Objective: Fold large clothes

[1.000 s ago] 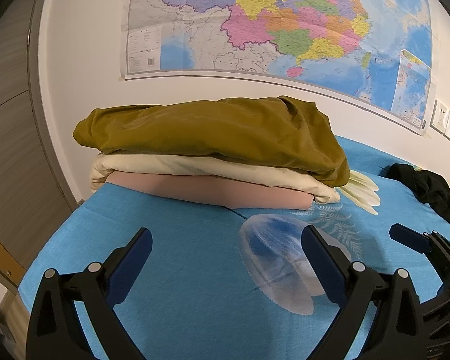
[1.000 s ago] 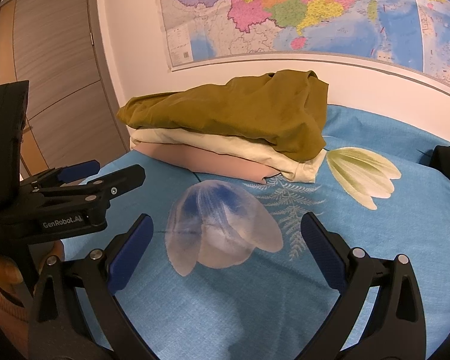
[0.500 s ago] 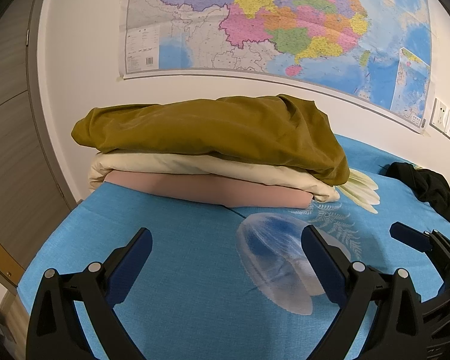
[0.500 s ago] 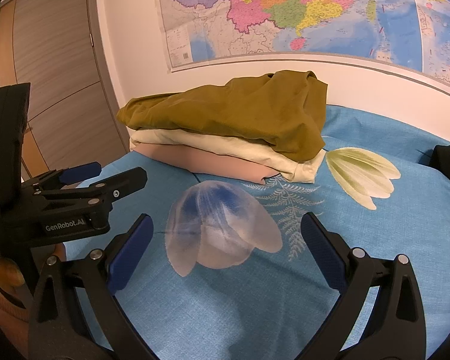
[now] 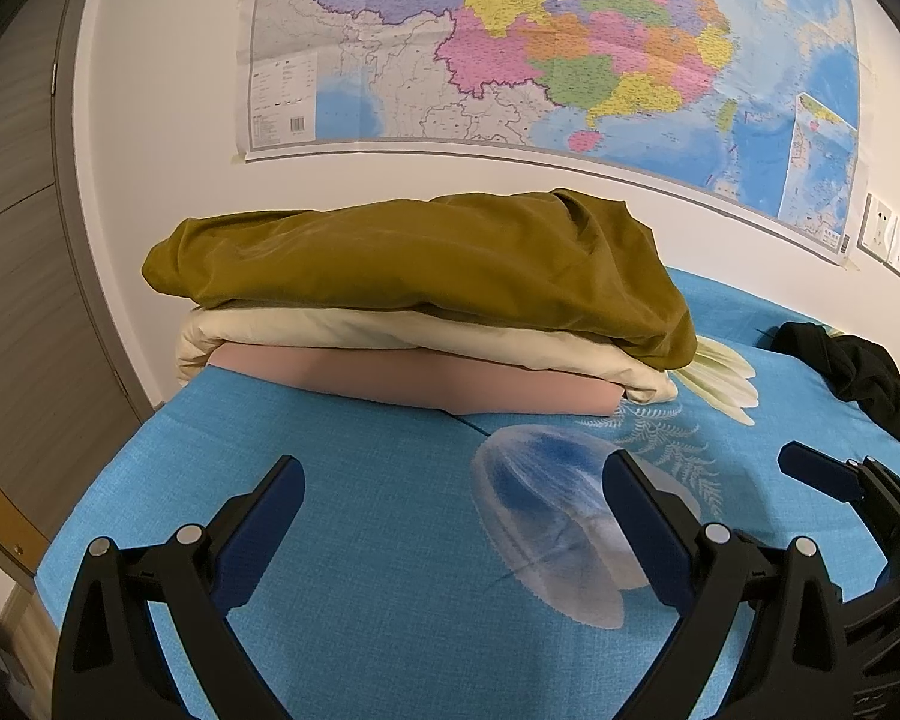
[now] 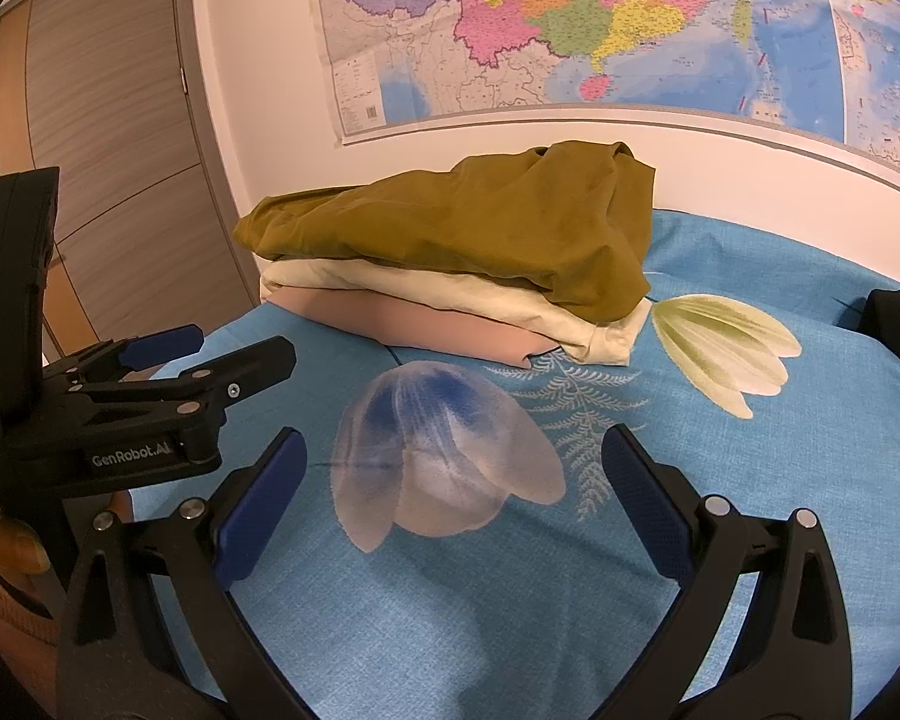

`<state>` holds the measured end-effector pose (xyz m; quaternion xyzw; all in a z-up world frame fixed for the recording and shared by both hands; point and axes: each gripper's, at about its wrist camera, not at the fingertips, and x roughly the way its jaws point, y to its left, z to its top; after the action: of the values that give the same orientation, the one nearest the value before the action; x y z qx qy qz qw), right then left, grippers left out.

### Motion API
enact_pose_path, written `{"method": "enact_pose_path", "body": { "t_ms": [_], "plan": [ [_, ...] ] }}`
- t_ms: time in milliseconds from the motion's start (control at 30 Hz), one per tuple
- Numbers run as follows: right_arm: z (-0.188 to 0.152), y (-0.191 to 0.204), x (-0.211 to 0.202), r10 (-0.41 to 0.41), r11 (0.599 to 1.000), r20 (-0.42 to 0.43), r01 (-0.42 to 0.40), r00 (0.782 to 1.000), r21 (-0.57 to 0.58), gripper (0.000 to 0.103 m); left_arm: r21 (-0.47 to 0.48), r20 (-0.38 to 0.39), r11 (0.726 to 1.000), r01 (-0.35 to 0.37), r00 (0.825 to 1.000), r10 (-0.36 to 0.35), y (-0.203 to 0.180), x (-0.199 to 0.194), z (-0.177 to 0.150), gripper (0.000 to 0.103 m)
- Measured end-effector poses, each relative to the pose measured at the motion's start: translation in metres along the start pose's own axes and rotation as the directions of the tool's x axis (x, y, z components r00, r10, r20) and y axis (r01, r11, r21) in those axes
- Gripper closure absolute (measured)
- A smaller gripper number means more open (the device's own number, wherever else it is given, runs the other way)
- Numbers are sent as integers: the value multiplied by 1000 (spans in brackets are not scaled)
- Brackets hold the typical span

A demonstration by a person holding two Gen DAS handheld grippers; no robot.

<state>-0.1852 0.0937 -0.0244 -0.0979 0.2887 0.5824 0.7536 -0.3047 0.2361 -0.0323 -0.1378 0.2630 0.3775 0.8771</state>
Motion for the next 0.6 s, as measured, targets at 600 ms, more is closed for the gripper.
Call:
{"method": "enact_pose_path", "body": {
  "t_ms": [600],
  "plan": [
    [-1,-3,-2,-5,1000,1,5,1000,11,6,16,2,1000,23,1000,-23,-8,0,-2,7]
  ]
}}
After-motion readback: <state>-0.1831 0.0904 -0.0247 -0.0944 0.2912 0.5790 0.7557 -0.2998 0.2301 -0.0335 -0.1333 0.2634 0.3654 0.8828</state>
